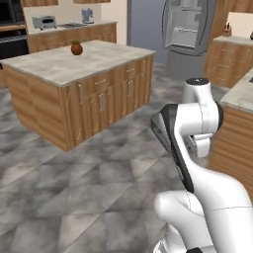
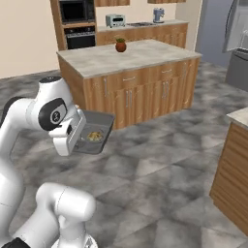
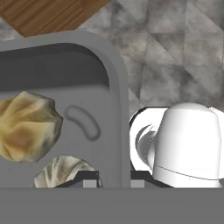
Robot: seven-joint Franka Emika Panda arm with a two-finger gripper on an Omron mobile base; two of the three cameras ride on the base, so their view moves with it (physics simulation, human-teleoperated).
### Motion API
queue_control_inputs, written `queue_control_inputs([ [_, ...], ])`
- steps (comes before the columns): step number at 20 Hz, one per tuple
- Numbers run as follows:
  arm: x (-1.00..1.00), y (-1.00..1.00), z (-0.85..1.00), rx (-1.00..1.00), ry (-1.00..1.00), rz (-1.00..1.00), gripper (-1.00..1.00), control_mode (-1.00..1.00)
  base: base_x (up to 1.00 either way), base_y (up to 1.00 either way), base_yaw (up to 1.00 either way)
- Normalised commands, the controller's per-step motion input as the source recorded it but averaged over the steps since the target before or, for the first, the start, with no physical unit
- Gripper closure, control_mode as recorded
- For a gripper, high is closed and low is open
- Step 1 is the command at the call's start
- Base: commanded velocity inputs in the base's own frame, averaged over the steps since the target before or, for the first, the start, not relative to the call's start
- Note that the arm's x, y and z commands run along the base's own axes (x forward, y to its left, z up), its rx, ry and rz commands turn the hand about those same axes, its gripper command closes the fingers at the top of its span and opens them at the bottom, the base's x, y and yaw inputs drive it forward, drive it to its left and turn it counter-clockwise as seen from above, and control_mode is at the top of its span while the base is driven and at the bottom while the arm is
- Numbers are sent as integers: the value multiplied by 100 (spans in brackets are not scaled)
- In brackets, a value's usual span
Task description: Place two dumplings into each of the tupperware containers and then place the containers in the fridge.
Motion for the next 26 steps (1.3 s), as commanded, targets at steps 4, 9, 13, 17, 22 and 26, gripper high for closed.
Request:
queue_control_inputs([
  [4,0,0,0,0,0,0,100,100,70,100,-32],
  [9,0,0,0,0,0,0,100,100,69,100,-29],
  [13,0,0,0,0,0,0,100,100,78,100,-29],
  [17,0,0,0,0,0,0,100,100,94,91,-34],
  [22,0,0,0,0,0,0,100,100,91,45,-58],
  [26,0,0,0,0,0,0,100,100,50,43,-78],
])
